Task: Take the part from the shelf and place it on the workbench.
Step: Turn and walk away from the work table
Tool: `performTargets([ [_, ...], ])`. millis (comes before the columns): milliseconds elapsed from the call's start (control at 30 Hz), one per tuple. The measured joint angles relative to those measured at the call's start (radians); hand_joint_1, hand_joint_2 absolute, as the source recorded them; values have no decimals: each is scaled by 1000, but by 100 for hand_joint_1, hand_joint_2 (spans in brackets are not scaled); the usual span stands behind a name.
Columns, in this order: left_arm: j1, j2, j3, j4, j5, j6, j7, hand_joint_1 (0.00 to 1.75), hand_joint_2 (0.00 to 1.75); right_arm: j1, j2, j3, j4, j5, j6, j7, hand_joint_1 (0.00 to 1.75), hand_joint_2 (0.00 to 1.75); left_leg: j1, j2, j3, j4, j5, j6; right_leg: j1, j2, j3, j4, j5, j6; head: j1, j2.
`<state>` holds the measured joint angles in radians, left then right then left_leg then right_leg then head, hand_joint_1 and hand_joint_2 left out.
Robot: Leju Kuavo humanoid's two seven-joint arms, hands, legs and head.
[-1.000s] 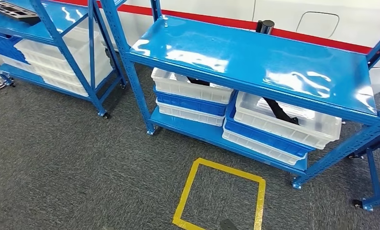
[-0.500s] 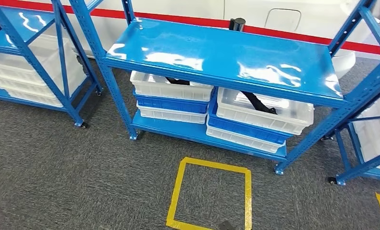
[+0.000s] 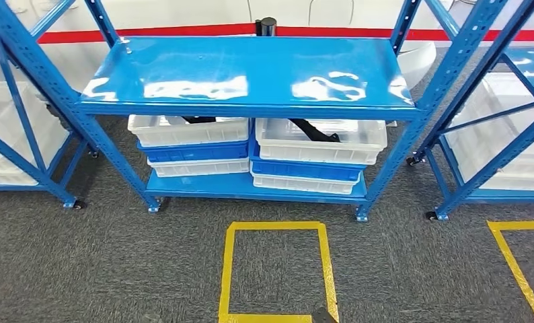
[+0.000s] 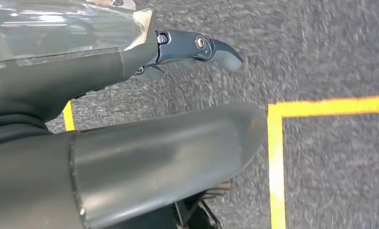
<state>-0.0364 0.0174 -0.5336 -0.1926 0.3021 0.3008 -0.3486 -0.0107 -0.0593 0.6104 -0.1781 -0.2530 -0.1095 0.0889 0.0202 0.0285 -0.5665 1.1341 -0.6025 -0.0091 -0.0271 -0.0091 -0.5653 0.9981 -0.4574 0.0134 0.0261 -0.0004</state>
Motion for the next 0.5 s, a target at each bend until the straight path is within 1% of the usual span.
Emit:
performTargets([
  [33, 2, 0, 0, 0, 0, 0, 1, 0, 0, -1, 0, 0, 0, 0, 0, 0, 0, 0, 0, -19, -36, 71, -33, 0, 2, 14, -1, 0, 0, -4, 0, 0],
  [67, 4, 0, -1, 0, 0, 0, 2, 0, 0, 0, 1, 0, 0, 0, 0, -1, 0, 0, 0, -27, -65, 123, -49, 1, 4, 29, -1, 0, 0, -5, -1, 0],
  [100, 4, 0, -1, 0, 0, 0, 2, 0, 0, 1, 1, 0, 0, 0, 0, -1, 0, 0, 0, -30, -80, 144, -44, 2, 6, 43, 0, 1, 0, -5, -1, 0],
  [133, 4, 0, -1, 0, 0, 0, 3, 0, 0, 2, 1, 0, 0, 0, 0, -1, 0, 0, 0, -32, -76, 125, -18, 5, 7, 57, 1, 1, 0, -5, -1, 0],
  [167, 4, 0, -1, 0, 0, 0, 3, 0, 0, 2, 1, 0, 0, 0, 0, -1, 0, 0, 0, -39, -54, 70, 23, 9, 8, 72, 4, 2, 0, -5, -1, 0],
  [200, 4, 1, -1, 0, 0, 0, 3, 0, 0, 2, 1, 0, 0, 0, 0, -1, 0, 0, 1, -59, -25, 2, 64, 14, 8, 86, 5, 2, 0, -4, 0, 0],
  [233, 4, 1, -1, 0, 1, 0, 3, 0, 0, 0, 1, 0, 0, 0, 0, -2, 0, 0, 1, -82, 2, -61, 92, 18, 11, 99, 5, 3, 0, -3, 0, 0],
  [267, 4, 2, -1, 0, 2, 1, 3, 0, 0, -1, 2, 0, 0, 1, 0, -3, 0, 0, 1, -101, 21, -104, 108, 21, 12, 110, 2, 4, 1, 1, 0, 0],
  [300, 3, 2, -2, 0, 3, 2, 3, 0, 0, -2, 2, 0, 0, 1, -2, -5, 0, 0, 0, -112, 27, -123, 110, 23, 12, 120, -2, 5, 3, 6, 0, 0],
  [333, 3, 3, -2, 0, 4, 5, 2, 0, 0, -1, 2, 1, 0, 3, -5, -9, 0, 0, -3, -108, 27, -128, 109, 25, 11, 129, -7, 4, 6, 13, 0, 0],
  [367, 2, 2, -2, -1, 5, 8, 1, 0, 0, 0, 2, 3, 0, 6, -10, -13, 0, 0, -3, -98, 27, -131, 112, 30, 9, 134, -11, 2, 9, 21, 0, 0],
  [400, 2, 2, -2, -1, 6, 12, -1, 0, 0, 2, 1, 6, 0, 10, -16, -17, 0, 0, -3, -90, 29, -137, 117, 37, 9, 122, -18, 7, 6, 25, 0, 0],
  [433, 1, 2, -2, -1, 7, 15, -3, 0, 0, 3, 1, 9, 0, 15, -21, -19, 0, 0, -2, -81, 31, -144, 121, 43, 11, 99, -29, 27, -5, 27, 2, 0],
  [467, 1, 2, -1, -2, 8, 17, -4, 0, 0, 2, 1, 12, 0, 18, -25, -20, 0, 0, -1, -71, 34, -149, 125, 49, 13, 70, -51, 68, -25, 26, 4, 0],
  [500, 2, 2, -1, -2, 9, 18, -5, 0, 0, -1, 2, 14, 0, 19, -26, -20, 0, 0, -2, -62, 34, -151, 126, 51, 12, 41, -82, 131, -54, 23, 6, 0],
])
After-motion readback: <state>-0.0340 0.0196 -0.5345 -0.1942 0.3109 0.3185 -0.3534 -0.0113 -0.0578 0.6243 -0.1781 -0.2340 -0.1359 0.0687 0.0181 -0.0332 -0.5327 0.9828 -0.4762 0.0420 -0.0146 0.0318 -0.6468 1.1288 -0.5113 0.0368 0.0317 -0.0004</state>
